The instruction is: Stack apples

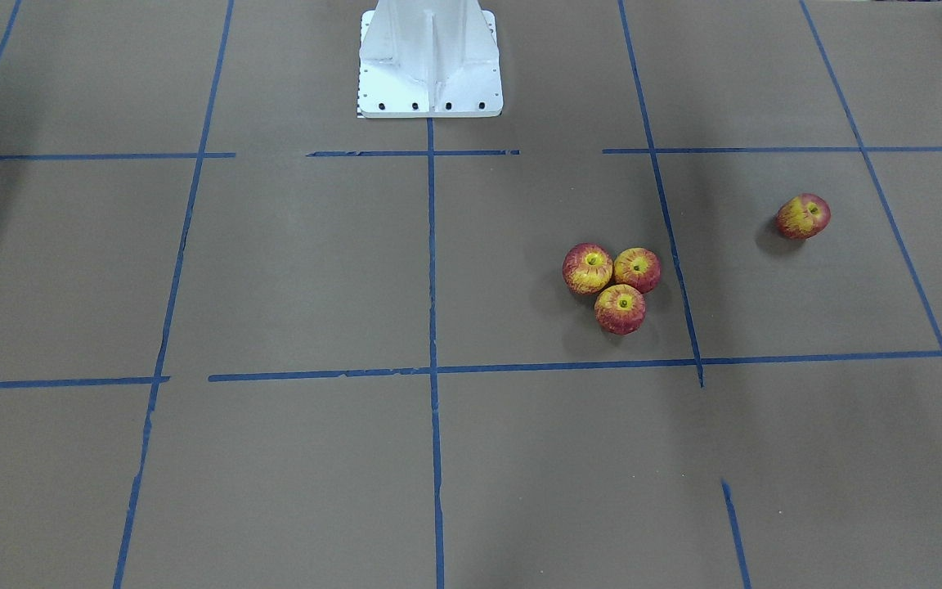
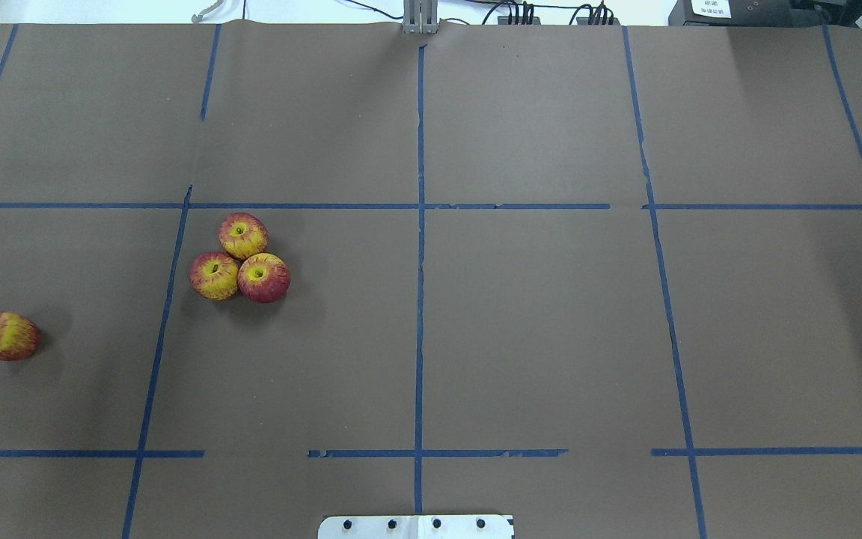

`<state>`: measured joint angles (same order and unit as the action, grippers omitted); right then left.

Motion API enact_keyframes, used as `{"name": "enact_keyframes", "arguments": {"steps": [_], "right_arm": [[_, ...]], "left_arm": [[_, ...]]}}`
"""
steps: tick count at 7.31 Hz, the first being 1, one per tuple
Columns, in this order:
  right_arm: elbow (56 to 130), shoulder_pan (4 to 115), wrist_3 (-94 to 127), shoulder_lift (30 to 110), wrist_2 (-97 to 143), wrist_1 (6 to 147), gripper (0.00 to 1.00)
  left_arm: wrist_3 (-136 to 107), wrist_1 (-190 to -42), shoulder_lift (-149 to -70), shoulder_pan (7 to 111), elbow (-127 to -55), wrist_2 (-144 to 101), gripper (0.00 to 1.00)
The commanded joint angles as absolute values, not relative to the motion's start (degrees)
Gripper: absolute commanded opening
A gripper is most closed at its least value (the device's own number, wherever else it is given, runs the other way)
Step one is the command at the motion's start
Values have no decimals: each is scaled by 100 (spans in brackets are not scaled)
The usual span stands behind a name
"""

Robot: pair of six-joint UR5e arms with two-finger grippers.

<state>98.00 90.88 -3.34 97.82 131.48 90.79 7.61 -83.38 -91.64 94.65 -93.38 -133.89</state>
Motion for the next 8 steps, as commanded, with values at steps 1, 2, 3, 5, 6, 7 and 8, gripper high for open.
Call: {"name": "enact_keyframes", "arguments": {"steps": [1, 2, 3, 5, 6, 7, 8], "right_arm": [[9800, 9088, -334, 9782, 13148, 9079, 100], [9809, 9088, -334, 9782, 13148, 9079, 100], [9800, 9088, -334, 9782, 13148, 9079, 100], [9800, 9088, -334, 9782, 13148, 9079, 100], [9800, 9088, -334, 9782, 13148, 9079, 100], [9800, 9088, -334, 9782, 13148, 9079, 100], [9800, 9088, -334, 9782, 13148, 9079, 100]], "left_arm": [[921, -8376, -9098, 9448, -9560, -13386, 100], [932, -8298, -9079, 9448, -9684, -13394, 100], [923, -8279, -9105, 9448, -9712, -13395, 100], [931, -8323, -9062, 9405, -9816, -13342, 100], [975, -8402, -8957, 9291, -9817, -13385, 100], [662, -9038, -8947, 8437, -9800, -13516, 100], [-524, -9488, -8982, 8046, -9774, -13509, 100]]}}
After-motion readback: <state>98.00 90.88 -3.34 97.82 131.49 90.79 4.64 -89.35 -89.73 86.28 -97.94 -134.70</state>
